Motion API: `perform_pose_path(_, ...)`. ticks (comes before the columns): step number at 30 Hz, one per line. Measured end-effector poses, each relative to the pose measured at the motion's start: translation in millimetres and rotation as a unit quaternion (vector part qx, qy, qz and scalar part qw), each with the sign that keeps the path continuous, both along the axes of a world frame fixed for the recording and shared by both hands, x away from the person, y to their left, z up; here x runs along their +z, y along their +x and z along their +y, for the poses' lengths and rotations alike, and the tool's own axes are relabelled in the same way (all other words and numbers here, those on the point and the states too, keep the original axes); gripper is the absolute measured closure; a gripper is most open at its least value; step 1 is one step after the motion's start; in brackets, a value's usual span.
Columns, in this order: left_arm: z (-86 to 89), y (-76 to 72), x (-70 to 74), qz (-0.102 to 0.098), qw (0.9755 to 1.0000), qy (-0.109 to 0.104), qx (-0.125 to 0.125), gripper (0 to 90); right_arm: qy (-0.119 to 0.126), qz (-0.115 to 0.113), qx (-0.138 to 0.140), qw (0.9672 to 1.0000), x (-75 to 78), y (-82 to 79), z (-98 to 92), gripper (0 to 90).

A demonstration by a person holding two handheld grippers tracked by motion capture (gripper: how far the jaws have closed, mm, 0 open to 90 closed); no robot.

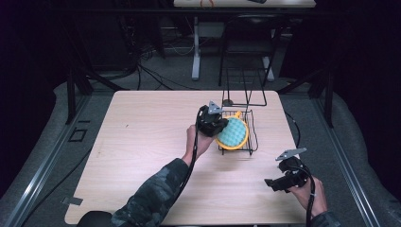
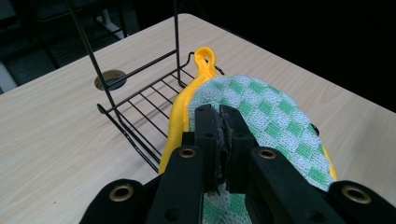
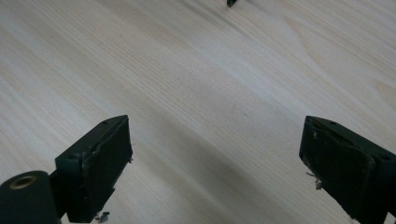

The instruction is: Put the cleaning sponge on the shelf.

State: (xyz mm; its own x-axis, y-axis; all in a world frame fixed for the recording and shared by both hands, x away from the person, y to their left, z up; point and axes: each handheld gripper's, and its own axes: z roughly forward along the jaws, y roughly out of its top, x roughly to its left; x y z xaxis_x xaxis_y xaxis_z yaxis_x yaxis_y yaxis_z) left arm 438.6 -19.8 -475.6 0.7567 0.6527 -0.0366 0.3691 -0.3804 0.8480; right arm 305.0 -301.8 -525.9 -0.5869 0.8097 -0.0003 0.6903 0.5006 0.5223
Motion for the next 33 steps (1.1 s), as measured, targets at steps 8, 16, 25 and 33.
perform_pose_path(8,-5.5,1.7,-3.8,0.004,1.0000,-0.006,0.004,86.8,-0.002,0.006,-0.001,1.0000,-0.3,0.2,0.2,6.1)
perform_pose_path(16,-9.9,3.0,-10.8,0.005,0.9998,-0.016,0.011,86.7,-0.004,0.012,0.002,0.9999,-2.5,0.8,0.9,2.3)
perform_pose_path(25,-14.0,9.5,-21.1,0.018,0.9994,-0.022,0.020,86.7,-0.007,0.012,0.005,0.9999,-3.0,0.9,0.6,3.5)
perform_pose_path(33,-19.9,16.8,-32.1,0.026,0.9989,-0.025,0.031,86.8,-0.010,0.015,0.008,0.9998,-3.8,0.9,1.2,4.0)
